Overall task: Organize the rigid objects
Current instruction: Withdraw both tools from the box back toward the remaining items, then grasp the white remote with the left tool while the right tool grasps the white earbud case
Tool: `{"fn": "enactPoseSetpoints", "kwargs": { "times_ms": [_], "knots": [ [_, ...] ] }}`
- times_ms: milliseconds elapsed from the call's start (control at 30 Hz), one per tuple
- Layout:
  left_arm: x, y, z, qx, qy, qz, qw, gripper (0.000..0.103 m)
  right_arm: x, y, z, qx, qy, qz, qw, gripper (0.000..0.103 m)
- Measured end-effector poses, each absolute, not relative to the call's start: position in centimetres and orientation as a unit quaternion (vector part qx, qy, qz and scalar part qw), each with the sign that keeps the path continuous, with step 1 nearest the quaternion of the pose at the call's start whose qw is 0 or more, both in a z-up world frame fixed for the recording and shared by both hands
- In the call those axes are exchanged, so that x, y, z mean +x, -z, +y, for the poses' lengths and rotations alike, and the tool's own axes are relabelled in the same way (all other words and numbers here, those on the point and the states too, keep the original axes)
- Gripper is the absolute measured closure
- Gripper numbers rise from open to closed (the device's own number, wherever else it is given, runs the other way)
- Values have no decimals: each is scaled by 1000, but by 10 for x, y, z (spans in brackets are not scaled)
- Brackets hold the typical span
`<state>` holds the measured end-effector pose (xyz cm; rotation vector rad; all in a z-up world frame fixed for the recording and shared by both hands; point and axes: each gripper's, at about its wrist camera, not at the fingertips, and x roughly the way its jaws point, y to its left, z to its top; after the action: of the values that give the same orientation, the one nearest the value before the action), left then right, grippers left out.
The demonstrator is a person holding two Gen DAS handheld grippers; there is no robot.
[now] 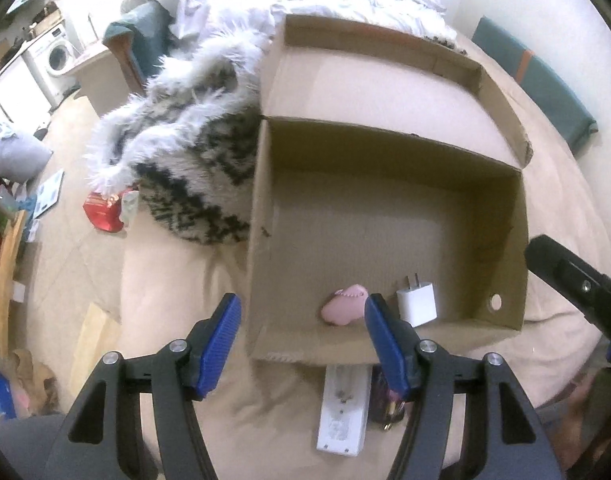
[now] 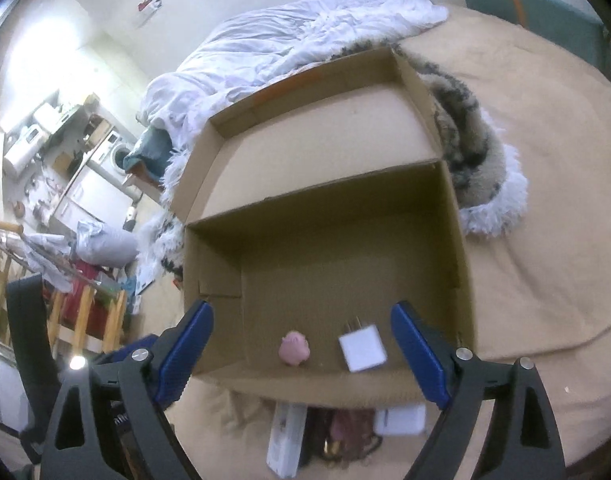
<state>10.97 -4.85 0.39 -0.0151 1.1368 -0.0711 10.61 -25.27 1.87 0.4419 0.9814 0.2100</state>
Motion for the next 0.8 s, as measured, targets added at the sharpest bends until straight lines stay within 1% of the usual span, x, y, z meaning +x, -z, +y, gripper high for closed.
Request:
{"fn": "enactPoseSetpoints", "kwargs": {
  "times_ms": [233, 367, 533, 800],
  "knots": [
    [81, -10, -38, -17, 31, 537, 843, 41, 74, -24, -255, 202, -95, 472, 853, 7],
    [67, -2, -38, -19, 32, 545, 838, 41, 61, -19, -257, 206, -91, 477, 849, 7],
    [56, 17, -50, 0, 34, 552, 833, 41, 50, -5, -252, 200, -87, 490, 844, 7],
    [49, 33, -58, 15, 46, 547, 835, 41, 44, 29, -255, 201, -74, 514, 831, 7]
  ]
}}
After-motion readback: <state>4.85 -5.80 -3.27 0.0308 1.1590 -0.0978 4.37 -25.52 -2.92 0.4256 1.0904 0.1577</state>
